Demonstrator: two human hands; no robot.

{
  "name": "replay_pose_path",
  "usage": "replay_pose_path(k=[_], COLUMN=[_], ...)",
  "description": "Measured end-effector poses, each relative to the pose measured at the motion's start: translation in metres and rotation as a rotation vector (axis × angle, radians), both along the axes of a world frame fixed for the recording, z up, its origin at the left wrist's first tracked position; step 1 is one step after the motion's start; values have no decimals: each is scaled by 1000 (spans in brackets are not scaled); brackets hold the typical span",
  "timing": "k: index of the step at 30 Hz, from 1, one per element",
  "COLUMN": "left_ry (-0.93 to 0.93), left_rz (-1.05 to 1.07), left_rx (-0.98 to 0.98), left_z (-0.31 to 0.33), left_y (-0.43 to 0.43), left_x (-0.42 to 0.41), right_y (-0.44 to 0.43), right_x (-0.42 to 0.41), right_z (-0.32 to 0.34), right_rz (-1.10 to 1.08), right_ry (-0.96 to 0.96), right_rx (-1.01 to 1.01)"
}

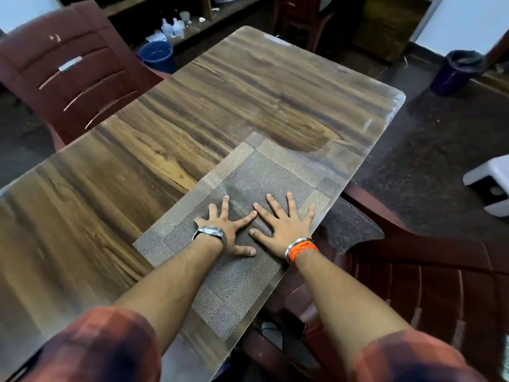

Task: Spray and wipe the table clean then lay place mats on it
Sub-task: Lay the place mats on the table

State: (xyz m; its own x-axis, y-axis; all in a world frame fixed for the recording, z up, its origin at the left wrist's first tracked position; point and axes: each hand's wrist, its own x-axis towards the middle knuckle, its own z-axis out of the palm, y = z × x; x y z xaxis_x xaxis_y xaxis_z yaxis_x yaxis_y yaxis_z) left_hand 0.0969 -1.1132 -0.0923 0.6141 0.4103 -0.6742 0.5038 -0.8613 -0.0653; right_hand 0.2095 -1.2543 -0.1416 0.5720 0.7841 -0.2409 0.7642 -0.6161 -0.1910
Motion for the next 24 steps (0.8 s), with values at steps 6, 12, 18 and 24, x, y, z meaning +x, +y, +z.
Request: replay_pose_path(k=[6, 12, 18, 24], left_ry=[-23, -43, -54, -53], left_rz=[36, 51, 61, 74], left_rx=[-16, -28, -43, -65], left_z=[-2, -5, -5, -8], left_y=[-9, -9, -11, -15], left_x=[14, 11, 9, 8], right_y=[-3, -3, -6, -12], right_x=[19, 17, 14, 14], right_z=[-2, -4, -3, -4], right_rz=[15, 21, -1, -2], right_ry=[-19, -36, -29, -9], right_rx=[-22, -12, -12, -12])
